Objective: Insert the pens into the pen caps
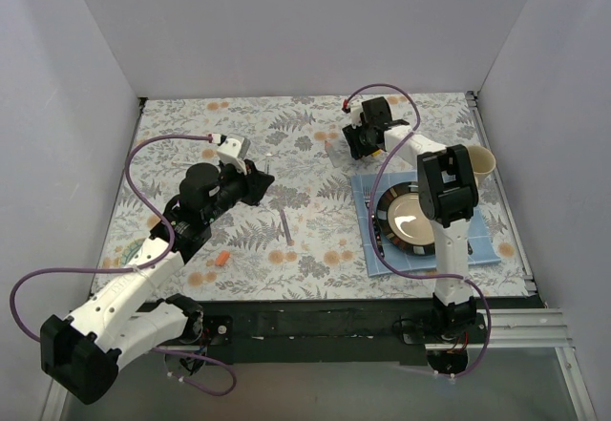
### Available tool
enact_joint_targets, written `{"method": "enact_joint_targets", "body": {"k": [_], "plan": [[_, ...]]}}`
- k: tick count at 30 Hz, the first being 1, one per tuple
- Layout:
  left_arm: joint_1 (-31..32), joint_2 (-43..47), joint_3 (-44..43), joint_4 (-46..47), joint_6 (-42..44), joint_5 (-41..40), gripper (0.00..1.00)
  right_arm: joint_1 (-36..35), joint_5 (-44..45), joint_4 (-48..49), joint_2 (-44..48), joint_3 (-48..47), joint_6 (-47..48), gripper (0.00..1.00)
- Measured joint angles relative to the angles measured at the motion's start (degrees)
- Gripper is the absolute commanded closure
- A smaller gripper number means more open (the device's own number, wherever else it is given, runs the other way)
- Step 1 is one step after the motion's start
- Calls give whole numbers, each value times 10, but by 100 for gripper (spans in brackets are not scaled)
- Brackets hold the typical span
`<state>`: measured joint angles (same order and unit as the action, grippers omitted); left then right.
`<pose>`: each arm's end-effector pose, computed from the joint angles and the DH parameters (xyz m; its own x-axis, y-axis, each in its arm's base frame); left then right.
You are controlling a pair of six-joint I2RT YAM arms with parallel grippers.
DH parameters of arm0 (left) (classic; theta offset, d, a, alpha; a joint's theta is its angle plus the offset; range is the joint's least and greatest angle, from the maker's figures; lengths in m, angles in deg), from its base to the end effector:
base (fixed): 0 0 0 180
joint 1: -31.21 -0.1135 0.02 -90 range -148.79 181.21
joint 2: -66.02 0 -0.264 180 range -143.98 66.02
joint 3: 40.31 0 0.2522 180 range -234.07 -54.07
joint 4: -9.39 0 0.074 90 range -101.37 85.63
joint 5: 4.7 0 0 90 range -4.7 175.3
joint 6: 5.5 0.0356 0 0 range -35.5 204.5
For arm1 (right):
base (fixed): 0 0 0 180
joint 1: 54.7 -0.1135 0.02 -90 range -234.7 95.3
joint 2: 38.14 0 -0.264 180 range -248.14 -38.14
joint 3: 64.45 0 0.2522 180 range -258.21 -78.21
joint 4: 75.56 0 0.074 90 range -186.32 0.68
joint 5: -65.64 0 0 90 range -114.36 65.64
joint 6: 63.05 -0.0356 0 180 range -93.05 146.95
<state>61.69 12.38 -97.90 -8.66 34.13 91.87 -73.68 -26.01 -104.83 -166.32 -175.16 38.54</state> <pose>0.1885 -0.1157 0.3168 -0.5957 -0.5372 -0.5971 0.2207 0.6053 -0.7648 0.4714 0.1632 0.1655 -0.6056 -0.4206 -0.6755 -0.4751 0.8721 -0.1171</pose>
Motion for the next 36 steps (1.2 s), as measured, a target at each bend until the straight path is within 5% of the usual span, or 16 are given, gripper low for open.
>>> {"method": "enact_joint_targets", "body": {"k": [6, 16, 29, 36], "plan": [[0, 3, 0, 0, 0, -2, 100, 10, -18, -1, 5, 10, -3, 55], [0, 3, 0, 0, 0, -16, 100, 11, -27, -17, 12, 12, -47, 90], [0, 10, 0, -17, -4, -78, 100, -64, 57, -43, 199, 215, -528, 93], [0, 35, 0, -17, -5, -107, 100, -167, 145, -108, 184, 155, -729, 97]]}}
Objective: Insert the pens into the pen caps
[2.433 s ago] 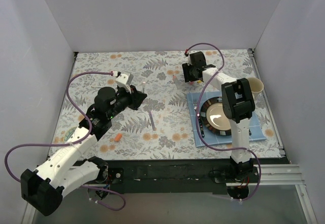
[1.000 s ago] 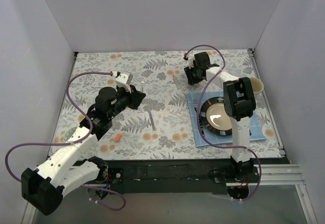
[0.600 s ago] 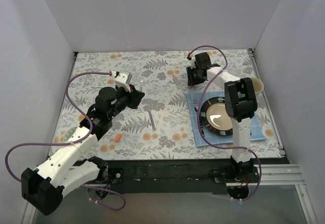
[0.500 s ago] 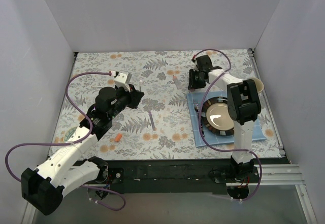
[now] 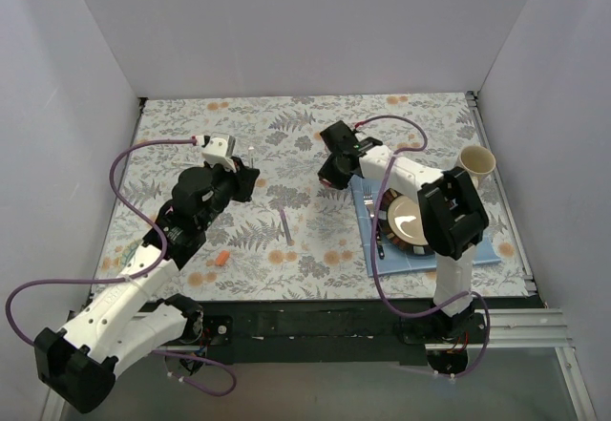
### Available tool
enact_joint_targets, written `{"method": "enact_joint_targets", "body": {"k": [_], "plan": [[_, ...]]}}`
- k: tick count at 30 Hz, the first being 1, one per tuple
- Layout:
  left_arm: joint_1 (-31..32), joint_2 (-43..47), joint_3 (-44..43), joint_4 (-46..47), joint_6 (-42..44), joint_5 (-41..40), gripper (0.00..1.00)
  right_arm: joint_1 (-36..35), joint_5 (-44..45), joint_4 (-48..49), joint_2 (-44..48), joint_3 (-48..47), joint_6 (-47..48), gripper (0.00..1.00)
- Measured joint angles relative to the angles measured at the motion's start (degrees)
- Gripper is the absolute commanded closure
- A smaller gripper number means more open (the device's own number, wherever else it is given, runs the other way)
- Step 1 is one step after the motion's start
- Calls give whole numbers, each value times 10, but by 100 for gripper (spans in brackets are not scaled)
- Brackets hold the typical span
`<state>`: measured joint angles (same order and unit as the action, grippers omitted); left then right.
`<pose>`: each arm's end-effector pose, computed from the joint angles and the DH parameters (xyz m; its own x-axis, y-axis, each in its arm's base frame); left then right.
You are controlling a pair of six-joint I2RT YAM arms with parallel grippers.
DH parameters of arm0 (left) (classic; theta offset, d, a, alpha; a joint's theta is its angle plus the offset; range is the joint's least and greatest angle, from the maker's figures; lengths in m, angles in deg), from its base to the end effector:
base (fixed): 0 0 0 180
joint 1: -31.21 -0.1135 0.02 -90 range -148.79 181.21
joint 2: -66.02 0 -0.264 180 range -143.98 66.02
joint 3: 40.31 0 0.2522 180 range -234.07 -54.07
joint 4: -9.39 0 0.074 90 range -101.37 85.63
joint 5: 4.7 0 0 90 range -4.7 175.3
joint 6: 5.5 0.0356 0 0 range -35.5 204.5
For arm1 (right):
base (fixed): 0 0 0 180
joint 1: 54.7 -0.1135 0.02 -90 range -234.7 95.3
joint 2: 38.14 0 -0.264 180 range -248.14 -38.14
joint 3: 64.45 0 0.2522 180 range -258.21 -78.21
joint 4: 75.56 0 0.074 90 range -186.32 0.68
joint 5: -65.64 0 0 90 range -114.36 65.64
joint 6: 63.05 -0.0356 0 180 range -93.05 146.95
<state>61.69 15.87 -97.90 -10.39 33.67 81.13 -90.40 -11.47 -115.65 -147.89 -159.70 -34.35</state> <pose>0.1805 -0.1032 0.3254 -0.4611 -0.6258 -0.6291 0.1381 0.6497 -0.7475 0.3428 0.2365 0.2102 -0.7247 0.5321 -0.4377 0.3578 0.8335 0.4209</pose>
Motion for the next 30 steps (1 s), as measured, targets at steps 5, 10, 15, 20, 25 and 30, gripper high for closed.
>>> {"method": "enact_joint_targets", "body": {"k": [5, 10, 15, 20, 25, 30], "plan": [[0, 7, 2, 0, 0, -16, 100, -23, 17, -155, -74, -88, -183, 98], [0, 10, 3, 0, 0, -21, 100, -36, -7, -196, -67, -39, -291, 81], [0, 13, 3, 0, 0, -25, 100, -50, -26, -236, -79, -57, -320, 72], [0, 13, 3, 0, 0, -25, 100, -56, -36, -254, -106, -99, -263, 28], [0, 19, 3, 0, 0, -25, 100, -61, -20, -212, -71, -46, -146, 28], [0, 23, 3, 0, 0, -23, 100, -64, 16, -101, 60, 130, 43, 31]]}}
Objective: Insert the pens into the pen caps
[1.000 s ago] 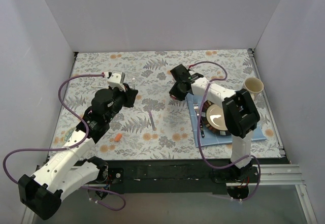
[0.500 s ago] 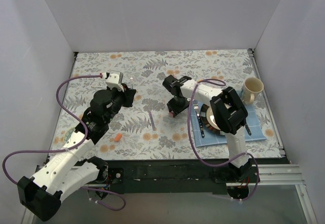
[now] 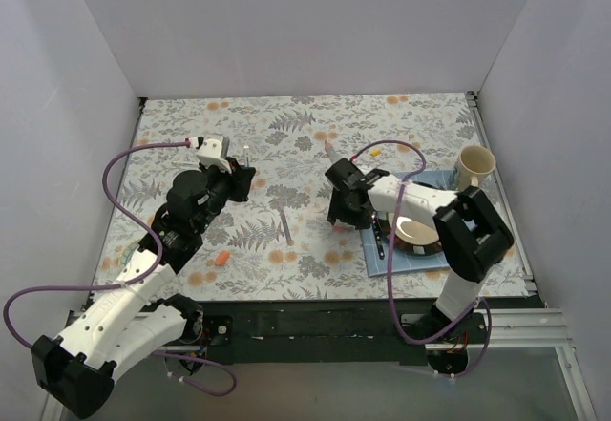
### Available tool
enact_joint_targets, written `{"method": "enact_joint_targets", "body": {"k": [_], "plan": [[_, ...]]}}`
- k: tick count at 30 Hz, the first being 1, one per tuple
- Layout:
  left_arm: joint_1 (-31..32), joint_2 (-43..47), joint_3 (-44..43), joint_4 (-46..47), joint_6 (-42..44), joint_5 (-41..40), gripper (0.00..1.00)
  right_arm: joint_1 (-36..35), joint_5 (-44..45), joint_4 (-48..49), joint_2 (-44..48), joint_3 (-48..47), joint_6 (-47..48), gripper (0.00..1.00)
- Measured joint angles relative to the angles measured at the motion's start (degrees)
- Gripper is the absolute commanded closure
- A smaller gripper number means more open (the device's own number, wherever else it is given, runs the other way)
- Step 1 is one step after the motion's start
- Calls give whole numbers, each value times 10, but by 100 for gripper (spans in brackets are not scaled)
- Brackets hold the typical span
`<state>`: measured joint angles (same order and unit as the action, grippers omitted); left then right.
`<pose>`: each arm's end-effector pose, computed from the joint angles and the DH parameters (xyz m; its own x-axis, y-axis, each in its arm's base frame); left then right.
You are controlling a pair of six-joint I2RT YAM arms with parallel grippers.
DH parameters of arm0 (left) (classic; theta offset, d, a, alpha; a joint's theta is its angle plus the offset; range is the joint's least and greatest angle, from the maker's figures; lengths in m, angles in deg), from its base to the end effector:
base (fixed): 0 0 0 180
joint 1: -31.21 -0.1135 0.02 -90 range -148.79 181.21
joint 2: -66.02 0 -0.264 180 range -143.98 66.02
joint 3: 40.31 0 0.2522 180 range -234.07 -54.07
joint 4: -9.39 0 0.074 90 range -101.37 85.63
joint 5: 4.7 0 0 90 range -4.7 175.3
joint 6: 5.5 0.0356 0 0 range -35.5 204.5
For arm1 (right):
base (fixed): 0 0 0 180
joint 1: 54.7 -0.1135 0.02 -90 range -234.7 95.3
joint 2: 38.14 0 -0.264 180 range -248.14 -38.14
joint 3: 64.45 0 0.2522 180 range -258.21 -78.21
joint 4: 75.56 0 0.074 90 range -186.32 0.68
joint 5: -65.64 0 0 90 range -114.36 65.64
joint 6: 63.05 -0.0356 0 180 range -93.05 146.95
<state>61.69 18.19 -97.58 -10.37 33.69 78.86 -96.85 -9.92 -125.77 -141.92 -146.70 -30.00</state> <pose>0.1737 -0.0976 0.3309 -0.4145 -0.6497 -0.6372 0.1387 0.6469 -0.7498 0.2665 0.2293 0.1743 -0.8801 0.2982 -0.3694 0.2673 0.9543 0.1335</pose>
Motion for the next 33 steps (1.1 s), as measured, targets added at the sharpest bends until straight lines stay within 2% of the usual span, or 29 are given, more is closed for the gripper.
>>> {"method": "enact_joint_targets", "body": {"k": [3, 8, 12, 16, 23, 28, 33], "plan": [[0, 6, 4, 4, 0, 9, 100, 2, -10, 82, 72, 66, 163, 32], [0, 16, 17, 12, 0, 20, 100, 2, -82, 183, 96, 62, 389, 40], [0, 15, 18, 13, 0, 25, 100, 1, -172, 194, 96, 60, 543, 46], [0, 15, 18, 16, 0, 27, 100, 0, -209, 189, 97, 68, 658, 48], [0, 11, 18, 17, 0, 29, 100, 0, -224, 142, 72, 59, 775, 51], [0, 11, 18, 17, 0, 30, 100, 0, -236, 108, 19, 49, 806, 53], [0, 11, 19, 17, 0, 30, 100, 0, -237, 103, 18, 49, 815, 56]]}}
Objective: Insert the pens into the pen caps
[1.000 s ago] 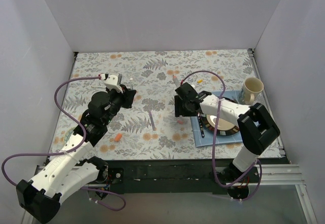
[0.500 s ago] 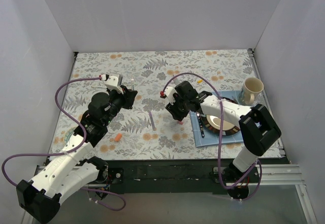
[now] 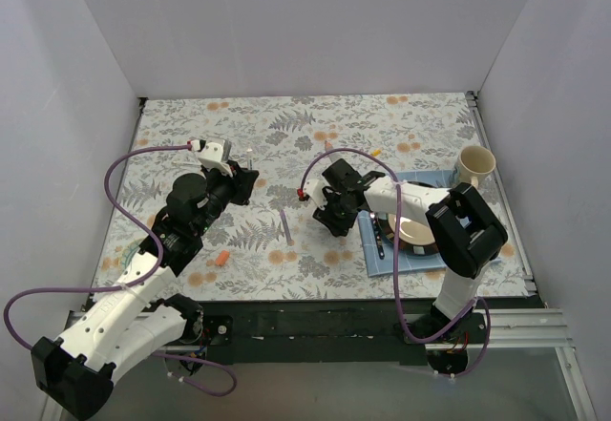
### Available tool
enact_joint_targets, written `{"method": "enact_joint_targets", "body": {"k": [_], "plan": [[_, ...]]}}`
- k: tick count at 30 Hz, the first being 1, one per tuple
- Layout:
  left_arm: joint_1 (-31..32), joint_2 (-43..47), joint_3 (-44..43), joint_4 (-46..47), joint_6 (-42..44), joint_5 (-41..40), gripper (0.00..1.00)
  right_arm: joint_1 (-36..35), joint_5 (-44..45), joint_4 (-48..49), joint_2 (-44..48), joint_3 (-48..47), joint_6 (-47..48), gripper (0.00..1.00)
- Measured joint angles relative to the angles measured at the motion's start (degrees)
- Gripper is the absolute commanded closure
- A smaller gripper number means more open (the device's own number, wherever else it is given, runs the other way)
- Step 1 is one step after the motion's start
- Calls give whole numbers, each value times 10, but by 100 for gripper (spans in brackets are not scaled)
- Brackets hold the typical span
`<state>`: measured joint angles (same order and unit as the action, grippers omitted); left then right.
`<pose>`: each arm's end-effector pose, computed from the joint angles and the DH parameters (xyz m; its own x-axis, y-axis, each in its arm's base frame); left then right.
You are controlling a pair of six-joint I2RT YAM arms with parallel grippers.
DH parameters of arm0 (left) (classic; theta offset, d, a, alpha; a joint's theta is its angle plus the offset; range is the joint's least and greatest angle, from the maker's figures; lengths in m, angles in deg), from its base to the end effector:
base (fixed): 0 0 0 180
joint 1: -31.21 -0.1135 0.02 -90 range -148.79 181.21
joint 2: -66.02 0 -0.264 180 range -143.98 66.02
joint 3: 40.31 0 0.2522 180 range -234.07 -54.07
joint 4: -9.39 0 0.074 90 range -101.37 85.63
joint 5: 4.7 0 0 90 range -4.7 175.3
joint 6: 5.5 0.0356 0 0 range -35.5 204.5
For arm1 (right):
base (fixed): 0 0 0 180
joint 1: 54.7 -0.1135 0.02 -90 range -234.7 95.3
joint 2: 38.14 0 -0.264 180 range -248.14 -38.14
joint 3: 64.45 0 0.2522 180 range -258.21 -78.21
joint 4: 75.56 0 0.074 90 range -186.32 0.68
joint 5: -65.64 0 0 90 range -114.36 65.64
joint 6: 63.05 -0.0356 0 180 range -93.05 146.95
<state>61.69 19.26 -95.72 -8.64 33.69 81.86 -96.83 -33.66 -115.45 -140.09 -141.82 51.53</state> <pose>0.1705 -0.0979 0.3259 -0.4416 -0.6378 -0.6310 0.1788 0.6266 -0.7585 0.2565 0.2398 0.1684 -0.3117 -0.8355 -0.4526 -0.9273 0.3713 -0.0467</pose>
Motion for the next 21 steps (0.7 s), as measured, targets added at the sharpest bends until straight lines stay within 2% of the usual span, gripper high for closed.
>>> {"method": "enact_joint_targets", "body": {"k": [6, 9, 10, 21], "plan": [[0, 0, 0, 0, 0, 0, 100, 0, 7, -3, 0, 0, -2, 64], [0, 0, 0, 0, 0, 0, 100, 0, 18, -4, 0, 0, -7, 70], [0, 0, 0, 0, 0, 0, 100, 0, 19, -4, 0, 0, -9, 76], [10, 12, 0, -18, 0, -4, 100, -22, 83, 9, -1, 1, -111, 89]]}}
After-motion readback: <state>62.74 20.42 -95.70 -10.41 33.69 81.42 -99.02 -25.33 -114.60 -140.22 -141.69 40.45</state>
